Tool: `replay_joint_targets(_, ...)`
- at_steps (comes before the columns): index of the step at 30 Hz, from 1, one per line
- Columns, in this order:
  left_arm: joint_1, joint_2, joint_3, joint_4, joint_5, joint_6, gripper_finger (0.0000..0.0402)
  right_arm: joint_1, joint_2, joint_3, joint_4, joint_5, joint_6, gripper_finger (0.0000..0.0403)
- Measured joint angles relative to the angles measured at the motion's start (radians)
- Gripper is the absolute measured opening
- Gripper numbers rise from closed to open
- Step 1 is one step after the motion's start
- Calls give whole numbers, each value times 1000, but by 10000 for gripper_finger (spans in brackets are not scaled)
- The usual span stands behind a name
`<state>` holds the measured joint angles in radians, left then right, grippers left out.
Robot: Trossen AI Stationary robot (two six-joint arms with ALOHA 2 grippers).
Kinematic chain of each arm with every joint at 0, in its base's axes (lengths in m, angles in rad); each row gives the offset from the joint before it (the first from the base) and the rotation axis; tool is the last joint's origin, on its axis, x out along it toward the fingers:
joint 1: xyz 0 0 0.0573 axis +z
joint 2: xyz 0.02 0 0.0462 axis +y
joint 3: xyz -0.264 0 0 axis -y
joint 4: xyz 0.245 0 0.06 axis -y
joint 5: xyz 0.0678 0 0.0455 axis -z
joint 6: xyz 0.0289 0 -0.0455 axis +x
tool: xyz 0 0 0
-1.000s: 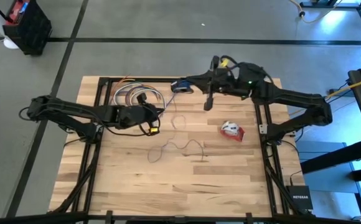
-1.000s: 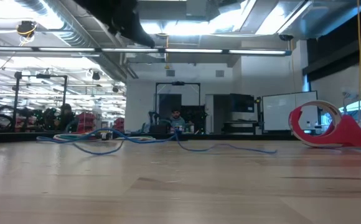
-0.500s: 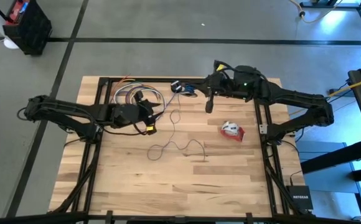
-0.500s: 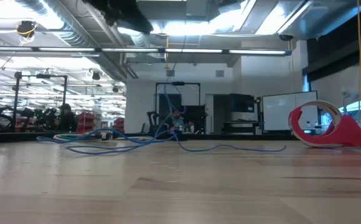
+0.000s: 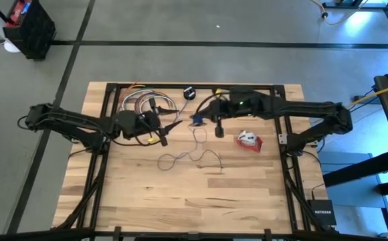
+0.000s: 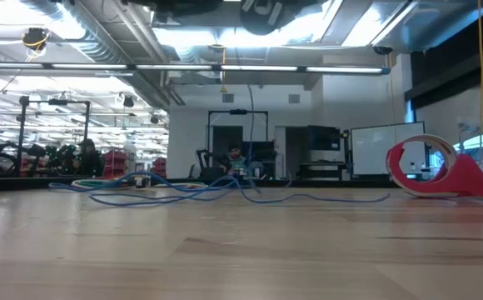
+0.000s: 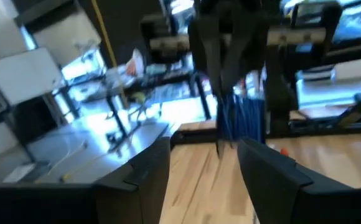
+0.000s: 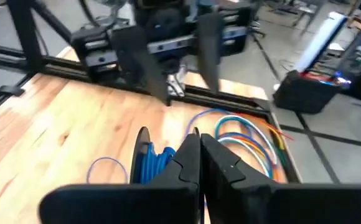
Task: Coil cords
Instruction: Coil the blue wire onto the spool
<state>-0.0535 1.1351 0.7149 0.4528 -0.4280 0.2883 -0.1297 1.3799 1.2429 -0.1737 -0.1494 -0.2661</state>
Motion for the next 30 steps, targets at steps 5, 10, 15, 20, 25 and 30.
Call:
replay_joint_targets(5, 12, 10, -38, 84, 101, 2, 182, 57, 62, -1, 42, -1, -41, 5)
replay_joint_targets(10, 6, 18, -38, 81, 137, -11, 182, 87, 82, 0, 112, 0, -57, 5)
replay_joint_targets(15, 5, 30, -37, 72, 136, -23, 182, 87, 82, 0, 138, 0, -56, 5)
replay_joint_targets(20, -6, 29, -37, 63, 132, -23, 182, 85, 82, 0, 126, 8, -63, 5)
replay_joint_targets(25, -12, 14, -37, 46, 132, -19, 182, 85, 82, 0, 108, 17, -79, 5)
replay_joint_targets(30, -12, -10, -37, -4, 134, -20, 182, 84, 82, 1, 73, 49, -81, 5)
